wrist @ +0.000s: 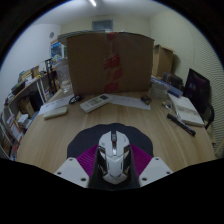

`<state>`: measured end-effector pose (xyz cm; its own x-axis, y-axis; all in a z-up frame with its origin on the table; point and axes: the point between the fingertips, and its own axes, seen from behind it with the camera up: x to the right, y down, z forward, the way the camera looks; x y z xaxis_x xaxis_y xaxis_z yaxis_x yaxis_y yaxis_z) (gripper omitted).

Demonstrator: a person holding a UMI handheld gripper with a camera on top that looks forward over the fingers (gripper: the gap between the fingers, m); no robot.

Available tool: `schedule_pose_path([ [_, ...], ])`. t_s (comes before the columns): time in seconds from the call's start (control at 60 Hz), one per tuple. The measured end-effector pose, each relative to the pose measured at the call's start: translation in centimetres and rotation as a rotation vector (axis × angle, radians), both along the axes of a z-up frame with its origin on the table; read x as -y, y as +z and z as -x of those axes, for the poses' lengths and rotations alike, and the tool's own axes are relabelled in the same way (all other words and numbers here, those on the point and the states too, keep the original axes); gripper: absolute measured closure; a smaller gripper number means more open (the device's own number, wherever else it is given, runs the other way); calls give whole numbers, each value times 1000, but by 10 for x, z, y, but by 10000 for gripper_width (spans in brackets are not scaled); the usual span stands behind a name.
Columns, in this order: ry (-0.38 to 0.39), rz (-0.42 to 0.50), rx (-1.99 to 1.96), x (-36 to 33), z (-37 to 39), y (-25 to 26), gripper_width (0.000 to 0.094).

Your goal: Arrange mouse

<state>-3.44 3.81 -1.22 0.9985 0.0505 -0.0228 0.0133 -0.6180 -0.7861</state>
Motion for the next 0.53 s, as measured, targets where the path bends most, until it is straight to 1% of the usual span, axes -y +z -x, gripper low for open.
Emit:
schedule_pose_path([
  [0.05,10,24,-19,1,2,-1,370],
  [0.067,19,29,-30,0,3,-1,295],
  [0.083,30,35,-40,1,5,1,277],
  [0.15,69,78,-89,12,12,5,65],
  [0.2,100,83,-116,24,16,17,101],
  [0.333,136,62,-150,60,7,58,98],
  [0.45,152,60,-207,103,-4,94,99],
  [0.533,154,73,-230,130,-14,108,96],
])
